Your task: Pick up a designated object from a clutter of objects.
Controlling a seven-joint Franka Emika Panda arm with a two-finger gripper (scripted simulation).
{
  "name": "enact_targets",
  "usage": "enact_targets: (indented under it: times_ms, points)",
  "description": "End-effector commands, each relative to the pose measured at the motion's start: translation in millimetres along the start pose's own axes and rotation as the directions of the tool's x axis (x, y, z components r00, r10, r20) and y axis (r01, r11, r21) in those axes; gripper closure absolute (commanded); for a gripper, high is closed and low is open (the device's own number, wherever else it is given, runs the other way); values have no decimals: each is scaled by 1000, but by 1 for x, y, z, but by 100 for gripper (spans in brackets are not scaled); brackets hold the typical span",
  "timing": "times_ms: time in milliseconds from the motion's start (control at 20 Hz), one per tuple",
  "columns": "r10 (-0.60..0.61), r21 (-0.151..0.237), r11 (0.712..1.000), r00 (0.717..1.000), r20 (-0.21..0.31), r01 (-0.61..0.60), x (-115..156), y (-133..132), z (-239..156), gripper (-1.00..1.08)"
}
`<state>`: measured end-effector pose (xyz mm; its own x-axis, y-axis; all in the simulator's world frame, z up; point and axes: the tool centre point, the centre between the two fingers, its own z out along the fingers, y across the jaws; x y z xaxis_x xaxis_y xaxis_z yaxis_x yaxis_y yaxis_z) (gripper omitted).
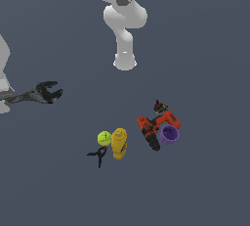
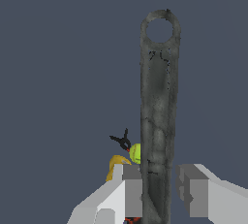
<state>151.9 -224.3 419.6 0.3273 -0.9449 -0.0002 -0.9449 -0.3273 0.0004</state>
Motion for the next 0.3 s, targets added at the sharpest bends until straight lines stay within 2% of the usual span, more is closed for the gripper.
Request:
enact_targets:
  times_ms: [0,250]
  points:
    - [0,0,1000,1000,0,0,0,-1,-2,108]
    - [0,0,1000,1000,0,0,1,-1,-3,108]
